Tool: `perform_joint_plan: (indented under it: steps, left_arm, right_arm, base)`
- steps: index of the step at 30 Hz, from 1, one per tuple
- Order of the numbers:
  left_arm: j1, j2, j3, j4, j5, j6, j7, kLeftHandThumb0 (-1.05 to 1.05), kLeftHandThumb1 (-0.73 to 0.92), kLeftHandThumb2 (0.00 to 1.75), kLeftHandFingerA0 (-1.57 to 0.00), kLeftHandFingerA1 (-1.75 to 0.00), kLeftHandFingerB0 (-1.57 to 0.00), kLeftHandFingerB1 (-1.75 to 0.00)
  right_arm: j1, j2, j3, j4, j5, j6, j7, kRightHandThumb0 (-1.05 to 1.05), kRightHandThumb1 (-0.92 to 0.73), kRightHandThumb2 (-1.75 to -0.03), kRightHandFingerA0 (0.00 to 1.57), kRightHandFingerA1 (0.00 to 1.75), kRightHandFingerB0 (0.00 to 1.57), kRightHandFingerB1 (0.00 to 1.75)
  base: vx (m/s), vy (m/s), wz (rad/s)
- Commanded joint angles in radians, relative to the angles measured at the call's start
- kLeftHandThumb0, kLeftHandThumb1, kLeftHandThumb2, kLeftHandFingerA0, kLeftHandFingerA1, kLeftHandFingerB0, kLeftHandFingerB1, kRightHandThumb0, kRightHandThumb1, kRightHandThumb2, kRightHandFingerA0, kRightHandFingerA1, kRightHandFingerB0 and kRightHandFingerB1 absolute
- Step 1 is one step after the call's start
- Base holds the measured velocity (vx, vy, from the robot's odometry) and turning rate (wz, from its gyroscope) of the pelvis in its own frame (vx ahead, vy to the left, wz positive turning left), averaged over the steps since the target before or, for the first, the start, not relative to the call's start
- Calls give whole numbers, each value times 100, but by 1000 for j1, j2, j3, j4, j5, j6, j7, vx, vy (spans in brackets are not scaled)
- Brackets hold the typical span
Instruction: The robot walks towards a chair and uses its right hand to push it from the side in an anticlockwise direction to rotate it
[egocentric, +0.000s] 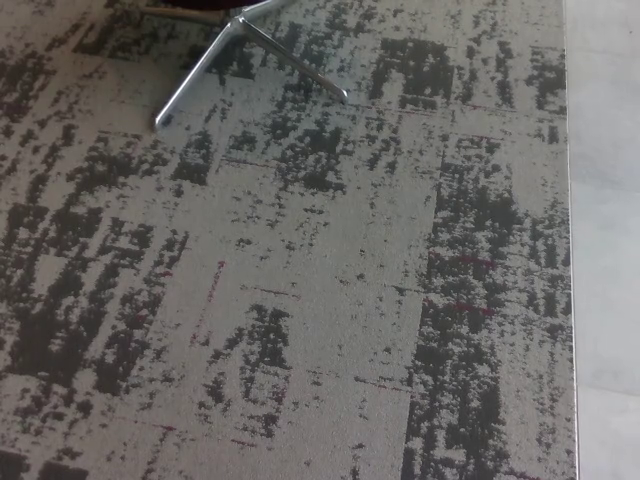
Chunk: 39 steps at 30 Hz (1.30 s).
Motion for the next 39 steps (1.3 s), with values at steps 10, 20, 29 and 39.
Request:
perform_joint_plan:
  steps: [10, 20, 29, 39]
  left_arm:
    - [-19, 3, 34, 27, -44, -100, -15, -80, 59, 97, -19, -53, -8, -40]
    - [-24, 5, 32, 36, -62, -95, -22, -83, 61, 96, -23, -53, -9, -40]
    - [-24, 7, 30, 36, -69, -109, -34, -75, 75, 64, -23, -43, -12, -23]
    - [-31, 8, 32, 37, -78, -109, -37, -75, 73, 63, -30, -42, -20, -28]
  right_arm:
    - [-2, -19, -26, 36, 40, -124, -25, -75, -49, -86, 24, 53, 2, 37]
    - [-8, -62, 94, 45, -44, -118, 12, -84, -75, -63, 21, 54, 0, 31]
    - [-17, -68, 143, 55, -41, -110, -21, -99, -69, -104, 25, 63, 6, 23]
    - [-18, -59, 116, 58, -8, -118, -13, -84, -75, -62, 19, 47, 0, 39]
  base:
    - [0, 0, 0]
    - [29, 7, 1]
    - [65, 73, -4]
    - [197, 239, -2]
